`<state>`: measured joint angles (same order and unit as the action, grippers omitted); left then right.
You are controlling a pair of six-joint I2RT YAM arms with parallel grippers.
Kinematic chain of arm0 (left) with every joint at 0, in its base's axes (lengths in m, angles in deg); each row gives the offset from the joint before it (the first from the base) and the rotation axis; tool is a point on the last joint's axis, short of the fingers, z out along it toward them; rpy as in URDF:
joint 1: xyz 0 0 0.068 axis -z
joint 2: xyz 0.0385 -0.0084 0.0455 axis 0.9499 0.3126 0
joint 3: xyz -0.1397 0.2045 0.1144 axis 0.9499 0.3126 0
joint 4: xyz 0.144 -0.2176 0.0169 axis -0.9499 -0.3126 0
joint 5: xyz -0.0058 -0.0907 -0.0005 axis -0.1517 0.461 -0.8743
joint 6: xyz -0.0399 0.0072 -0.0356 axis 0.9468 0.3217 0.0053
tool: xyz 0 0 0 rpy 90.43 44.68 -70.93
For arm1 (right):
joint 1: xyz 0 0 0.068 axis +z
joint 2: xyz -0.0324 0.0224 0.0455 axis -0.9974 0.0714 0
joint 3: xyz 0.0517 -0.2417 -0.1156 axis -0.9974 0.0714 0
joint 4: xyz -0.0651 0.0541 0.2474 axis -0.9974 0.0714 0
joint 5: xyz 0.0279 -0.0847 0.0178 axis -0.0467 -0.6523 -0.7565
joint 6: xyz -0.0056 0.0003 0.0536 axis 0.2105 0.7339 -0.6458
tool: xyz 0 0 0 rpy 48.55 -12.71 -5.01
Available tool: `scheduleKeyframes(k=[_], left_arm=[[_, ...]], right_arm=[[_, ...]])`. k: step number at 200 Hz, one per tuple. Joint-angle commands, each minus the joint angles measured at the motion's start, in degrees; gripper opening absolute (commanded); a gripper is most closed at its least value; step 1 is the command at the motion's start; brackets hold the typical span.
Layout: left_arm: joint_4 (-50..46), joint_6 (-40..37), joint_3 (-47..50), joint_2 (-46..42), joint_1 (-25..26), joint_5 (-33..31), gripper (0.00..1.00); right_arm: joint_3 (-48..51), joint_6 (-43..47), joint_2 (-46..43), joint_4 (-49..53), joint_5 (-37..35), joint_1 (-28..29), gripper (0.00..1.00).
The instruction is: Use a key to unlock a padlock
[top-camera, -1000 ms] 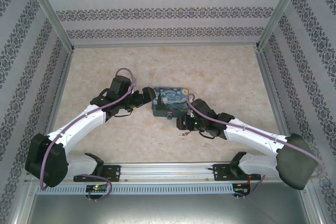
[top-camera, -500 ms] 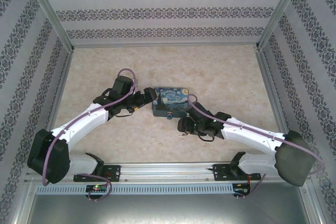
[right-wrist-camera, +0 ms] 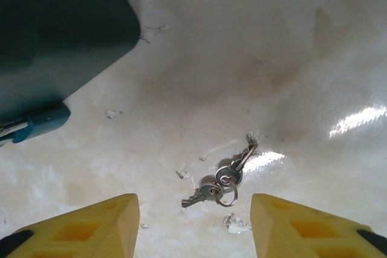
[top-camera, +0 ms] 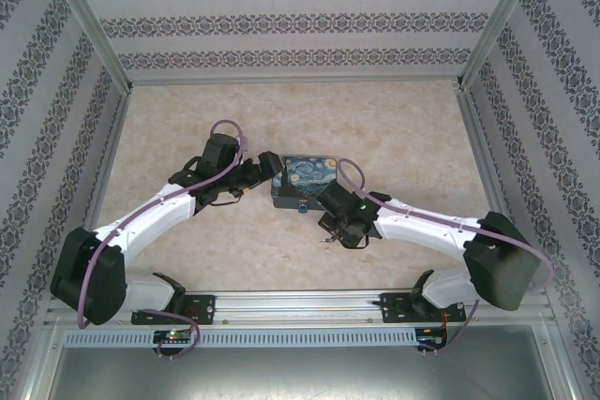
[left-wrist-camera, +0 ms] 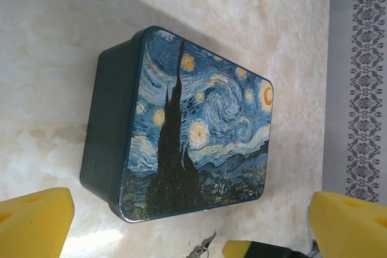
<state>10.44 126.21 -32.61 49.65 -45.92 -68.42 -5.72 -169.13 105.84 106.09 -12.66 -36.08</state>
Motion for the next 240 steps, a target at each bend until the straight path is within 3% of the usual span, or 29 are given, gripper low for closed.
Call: scheduleKeyframes(k=[1, 158, 192, 240], left_arm=[[3.6, 1.3, 0.1, 0.4, 0.6, 0.4, 0.99], [5.5, 0.2, 0.9, 1.6, 0.5, 3.2, 0.99], [5.5, 0.1, 1.0, 1.8, 0.5, 3.4, 0.99], [5.6, 0.4, 0.8, 1.9, 0.5, 3.6, 0.99]], right_arm=[[-2.3, -6.5, 2.0, 5.3, -0.3, 1.1, 0.51], [-5.8, -10.3, 12.5, 5.7, 1.2, 1.9, 0.49], [-4.9, -10.4, 13.8, 4.9, 2.1, 1.5, 0.44], [-4.2, -9.6, 15.3, 3.0, 3.0, 1.1, 0.28]])
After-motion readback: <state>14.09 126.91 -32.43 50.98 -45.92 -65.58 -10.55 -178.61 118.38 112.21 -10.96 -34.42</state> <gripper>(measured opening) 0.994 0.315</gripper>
